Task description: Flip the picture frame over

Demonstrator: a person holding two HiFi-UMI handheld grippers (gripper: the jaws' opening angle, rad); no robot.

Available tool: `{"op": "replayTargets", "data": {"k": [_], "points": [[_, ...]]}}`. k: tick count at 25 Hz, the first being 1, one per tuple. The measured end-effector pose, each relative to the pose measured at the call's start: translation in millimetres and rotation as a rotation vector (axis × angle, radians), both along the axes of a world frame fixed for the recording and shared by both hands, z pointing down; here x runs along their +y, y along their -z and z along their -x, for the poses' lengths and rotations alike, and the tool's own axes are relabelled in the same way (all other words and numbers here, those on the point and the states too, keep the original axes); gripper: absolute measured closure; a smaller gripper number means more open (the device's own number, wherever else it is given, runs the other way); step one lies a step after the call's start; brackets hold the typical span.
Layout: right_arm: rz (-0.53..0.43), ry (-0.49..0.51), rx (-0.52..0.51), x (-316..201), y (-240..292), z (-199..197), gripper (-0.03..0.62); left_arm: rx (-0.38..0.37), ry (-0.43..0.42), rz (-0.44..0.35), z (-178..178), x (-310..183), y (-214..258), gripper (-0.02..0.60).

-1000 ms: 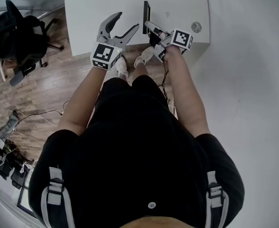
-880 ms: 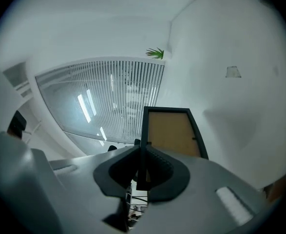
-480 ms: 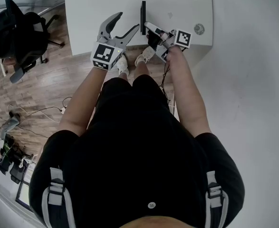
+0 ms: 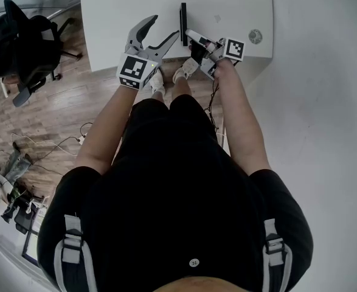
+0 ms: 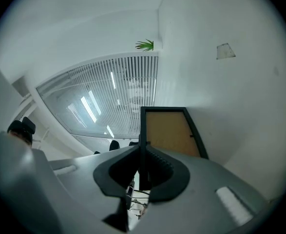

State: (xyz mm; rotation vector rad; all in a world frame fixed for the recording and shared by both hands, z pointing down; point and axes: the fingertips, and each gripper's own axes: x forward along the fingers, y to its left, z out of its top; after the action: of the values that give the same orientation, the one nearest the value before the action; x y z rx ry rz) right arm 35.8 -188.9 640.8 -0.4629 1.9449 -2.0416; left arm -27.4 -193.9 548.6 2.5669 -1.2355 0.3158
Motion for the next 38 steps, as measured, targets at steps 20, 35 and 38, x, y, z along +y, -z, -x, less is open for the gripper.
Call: {"op": "replayTargets", "data": {"k": [20,35,38], "points": [[-0.031,-0.036,0.078,-17.1,-5.4,-35.2,0.517,-0.003,-0.039,-0.020,-28.9,-14.2,16.0,0.281],[-0.054,-0.063,0.271,-27.8,-24.8,-66.0,0.530,-0.014,-0.064,-0.025,-35.3,-15.6,23.6,0.281],[-0.039,-0.075,0.306,-29.7,-31.5,-71.7,0.530,-0.013,-0.063,-0.024,-33.7,-16.8,23.5,0.282]]}}
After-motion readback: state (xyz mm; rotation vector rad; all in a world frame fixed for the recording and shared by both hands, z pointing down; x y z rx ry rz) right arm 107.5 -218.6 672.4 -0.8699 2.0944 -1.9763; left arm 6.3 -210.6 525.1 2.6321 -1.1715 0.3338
